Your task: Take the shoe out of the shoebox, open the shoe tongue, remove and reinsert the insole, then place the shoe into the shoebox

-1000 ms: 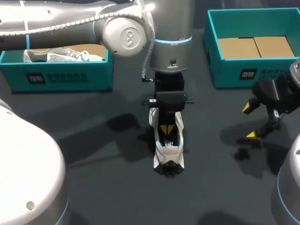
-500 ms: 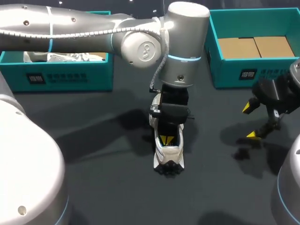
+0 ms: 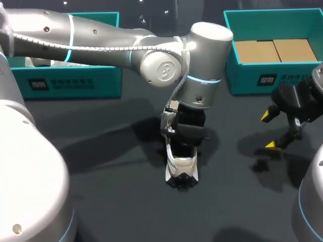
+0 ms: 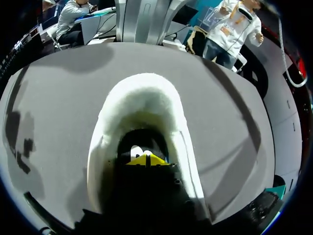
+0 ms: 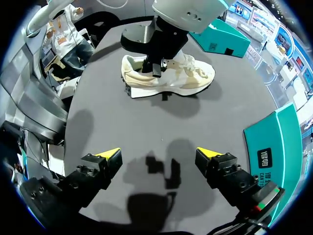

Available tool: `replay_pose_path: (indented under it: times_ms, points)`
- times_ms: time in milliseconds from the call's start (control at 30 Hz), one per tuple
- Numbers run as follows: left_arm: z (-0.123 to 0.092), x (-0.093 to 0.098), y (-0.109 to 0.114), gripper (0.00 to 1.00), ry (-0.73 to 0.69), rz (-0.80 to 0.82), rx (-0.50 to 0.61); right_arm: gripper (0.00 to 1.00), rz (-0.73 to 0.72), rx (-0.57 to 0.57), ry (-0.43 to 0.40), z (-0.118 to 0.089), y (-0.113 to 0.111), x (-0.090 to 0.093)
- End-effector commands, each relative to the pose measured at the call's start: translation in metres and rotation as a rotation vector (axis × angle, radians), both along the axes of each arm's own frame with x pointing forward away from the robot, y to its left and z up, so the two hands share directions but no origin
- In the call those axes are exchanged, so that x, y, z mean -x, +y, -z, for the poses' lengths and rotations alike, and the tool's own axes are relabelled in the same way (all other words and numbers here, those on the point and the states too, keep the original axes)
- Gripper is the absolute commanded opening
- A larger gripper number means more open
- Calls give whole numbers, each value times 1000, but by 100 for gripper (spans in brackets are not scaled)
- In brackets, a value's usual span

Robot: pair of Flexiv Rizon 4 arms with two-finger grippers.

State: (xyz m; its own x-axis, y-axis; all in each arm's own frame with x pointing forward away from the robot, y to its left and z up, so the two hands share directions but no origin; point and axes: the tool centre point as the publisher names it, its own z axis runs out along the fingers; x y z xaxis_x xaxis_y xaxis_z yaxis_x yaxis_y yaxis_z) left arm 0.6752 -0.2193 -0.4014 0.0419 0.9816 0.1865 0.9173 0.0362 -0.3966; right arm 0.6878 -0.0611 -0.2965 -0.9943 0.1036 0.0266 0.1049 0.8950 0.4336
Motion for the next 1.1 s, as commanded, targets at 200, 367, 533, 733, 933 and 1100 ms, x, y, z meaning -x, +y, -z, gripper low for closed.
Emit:
replay_pose_path:
  times_ms: [200, 367, 533, 733, 933, 1100]
  points:
    - [-14, 4, 2, 0, -97, -23, 154, 100, 2, 3, -3, 0, 0, 2]
    - [-24, 10, -7, 0, -104, -6, 204, 100, 2, 3, -3, 0, 0, 2]
    - [-8, 12, -19, 0, -96, 1, 203, 100, 2, 3, -3, 0, 0, 2]
    - [11, 3, -26, 0, -122, -11, 180, 100, 2, 3, -3, 0, 0, 2]
    - [-2, -1, -20, 0, -178, -25, 185, 100, 2, 3, -3, 0, 0, 2]
    - [-26, -2, -16, 0, -261, -32, 203, 100, 2, 3, -3, 0, 0, 2]
